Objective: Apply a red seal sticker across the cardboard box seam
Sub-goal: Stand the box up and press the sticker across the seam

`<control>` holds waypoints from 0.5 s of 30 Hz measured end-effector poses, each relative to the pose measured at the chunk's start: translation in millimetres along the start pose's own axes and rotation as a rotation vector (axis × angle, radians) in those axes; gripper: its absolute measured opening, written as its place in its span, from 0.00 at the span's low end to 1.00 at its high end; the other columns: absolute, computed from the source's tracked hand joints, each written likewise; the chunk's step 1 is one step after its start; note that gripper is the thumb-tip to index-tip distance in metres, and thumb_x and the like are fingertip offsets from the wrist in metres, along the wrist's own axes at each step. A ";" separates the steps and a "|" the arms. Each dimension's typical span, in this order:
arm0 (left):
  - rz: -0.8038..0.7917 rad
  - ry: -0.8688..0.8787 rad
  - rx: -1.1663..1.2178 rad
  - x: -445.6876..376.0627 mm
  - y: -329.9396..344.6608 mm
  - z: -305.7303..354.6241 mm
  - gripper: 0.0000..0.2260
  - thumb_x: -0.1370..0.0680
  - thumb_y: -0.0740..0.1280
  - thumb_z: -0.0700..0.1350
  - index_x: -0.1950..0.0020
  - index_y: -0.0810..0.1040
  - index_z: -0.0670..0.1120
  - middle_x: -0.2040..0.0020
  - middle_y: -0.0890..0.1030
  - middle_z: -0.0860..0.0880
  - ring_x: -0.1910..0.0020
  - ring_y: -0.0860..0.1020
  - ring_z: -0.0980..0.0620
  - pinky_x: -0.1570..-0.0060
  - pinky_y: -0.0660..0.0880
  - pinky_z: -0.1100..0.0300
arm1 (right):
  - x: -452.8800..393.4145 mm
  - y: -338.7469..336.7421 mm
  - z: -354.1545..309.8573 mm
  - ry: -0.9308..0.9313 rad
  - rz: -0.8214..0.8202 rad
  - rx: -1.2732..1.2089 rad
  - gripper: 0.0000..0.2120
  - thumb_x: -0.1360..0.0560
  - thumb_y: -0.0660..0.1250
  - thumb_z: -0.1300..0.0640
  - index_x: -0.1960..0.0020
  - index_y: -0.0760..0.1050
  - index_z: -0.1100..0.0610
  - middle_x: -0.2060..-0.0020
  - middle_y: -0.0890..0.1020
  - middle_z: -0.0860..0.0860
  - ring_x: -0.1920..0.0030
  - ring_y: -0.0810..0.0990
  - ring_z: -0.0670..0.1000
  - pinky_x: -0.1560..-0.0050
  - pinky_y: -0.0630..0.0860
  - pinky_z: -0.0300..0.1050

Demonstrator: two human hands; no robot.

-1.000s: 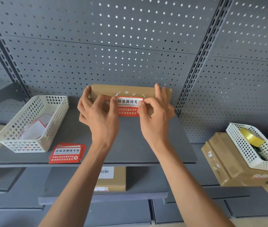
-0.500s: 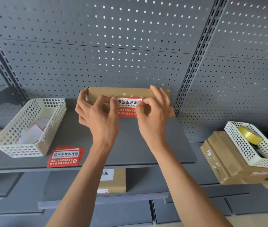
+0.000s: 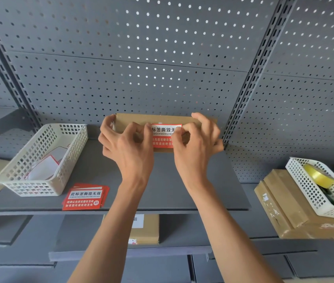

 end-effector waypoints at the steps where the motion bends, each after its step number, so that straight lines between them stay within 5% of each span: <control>1: 0.005 0.001 -0.003 -0.1 0.2 0.1 0.17 0.23 0.68 0.57 0.68 0.72 0.50 0.27 0.63 0.48 0.28 0.61 0.44 0.33 0.63 0.38 | 0.0 0.3 0.2 -0.003 0.005 0.005 0.09 0.27 0.68 0.50 0.64 0.73 0.50 0.37 0.77 0.43 0.34 0.65 0.48 0.44 0.56 0.49; 15: 0.032 0.021 0.005 1.9 2.8 -2.0 0.17 0.23 0.69 0.56 0.68 0.71 0.50 0.26 0.64 0.48 0.28 0.62 0.43 0.36 0.63 0.43 | 0.2 -3.6 1.6 -0.048 -0.011 0.028 0.09 0.29 0.69 0.50 0.65 0.72 0.50 0.38 0.78 0.44 0.35 0.65 0.49 0.45 0.57 0.51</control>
Point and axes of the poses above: each hand's wrist, its own x-axis away from the middle knuckle, its own y-axis out of the palm, z = x × y, the point moved 2 cm from there along -x, towards the middle knuckle
